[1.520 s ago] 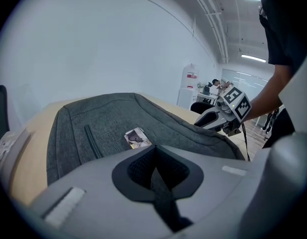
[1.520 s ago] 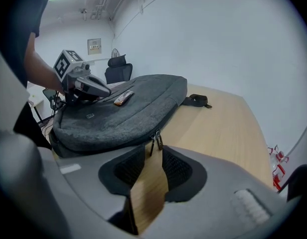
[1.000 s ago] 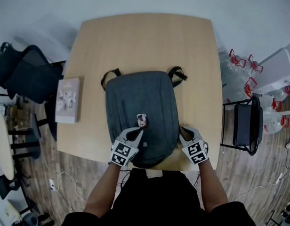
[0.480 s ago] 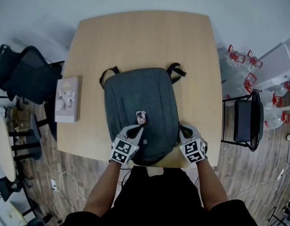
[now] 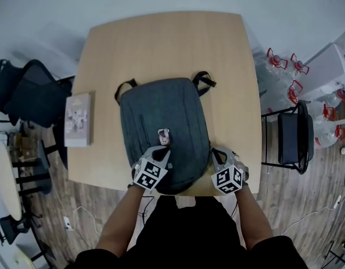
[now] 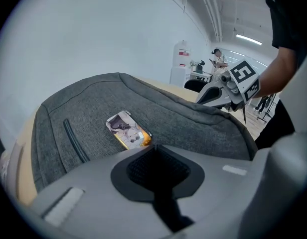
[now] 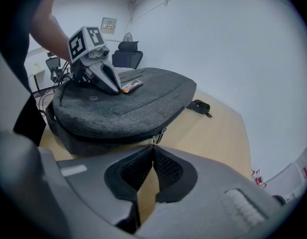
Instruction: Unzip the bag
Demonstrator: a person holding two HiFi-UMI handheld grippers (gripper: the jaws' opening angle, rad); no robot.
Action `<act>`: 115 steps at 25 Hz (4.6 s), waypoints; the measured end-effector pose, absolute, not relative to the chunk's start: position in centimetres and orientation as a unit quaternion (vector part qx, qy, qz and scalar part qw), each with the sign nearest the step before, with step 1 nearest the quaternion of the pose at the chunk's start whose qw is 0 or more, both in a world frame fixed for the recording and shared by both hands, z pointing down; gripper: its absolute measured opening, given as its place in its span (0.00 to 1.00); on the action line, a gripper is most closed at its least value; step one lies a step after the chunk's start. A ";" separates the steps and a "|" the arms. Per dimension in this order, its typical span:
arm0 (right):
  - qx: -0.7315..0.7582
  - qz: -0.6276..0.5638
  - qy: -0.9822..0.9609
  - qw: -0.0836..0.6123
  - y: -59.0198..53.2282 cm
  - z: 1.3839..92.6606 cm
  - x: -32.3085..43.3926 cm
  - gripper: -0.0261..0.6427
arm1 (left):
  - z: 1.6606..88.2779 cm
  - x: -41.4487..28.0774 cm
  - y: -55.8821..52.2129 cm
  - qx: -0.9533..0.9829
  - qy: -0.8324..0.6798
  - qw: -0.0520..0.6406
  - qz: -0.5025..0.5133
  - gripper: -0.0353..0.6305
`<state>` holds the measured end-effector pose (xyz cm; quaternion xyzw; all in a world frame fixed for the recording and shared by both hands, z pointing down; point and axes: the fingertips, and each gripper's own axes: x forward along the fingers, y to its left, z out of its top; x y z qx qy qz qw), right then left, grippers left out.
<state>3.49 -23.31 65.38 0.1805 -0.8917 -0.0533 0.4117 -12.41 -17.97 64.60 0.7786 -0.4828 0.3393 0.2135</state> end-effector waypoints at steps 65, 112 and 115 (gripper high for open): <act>0.295 0.061 -0.869 0.393 -0.9 64.1 -7.7 0.06 | 63.5 -12.3 -19.1 0.802 -0.471 0.270 0.247 0.15; 0.321 0.038 -0.847 0.422 -1.5 64.8 -3.4 0.06 | 64.8 -11.2 -13.7 0.838 -0.345 0.147 0.397 0.49; 0.313 0.035 -0.849 0.424 -1.3 65.1 -4.3 0.06 | 64.6 -11.0 -13.8 0.834 -0.353 0.155 0.394 0.49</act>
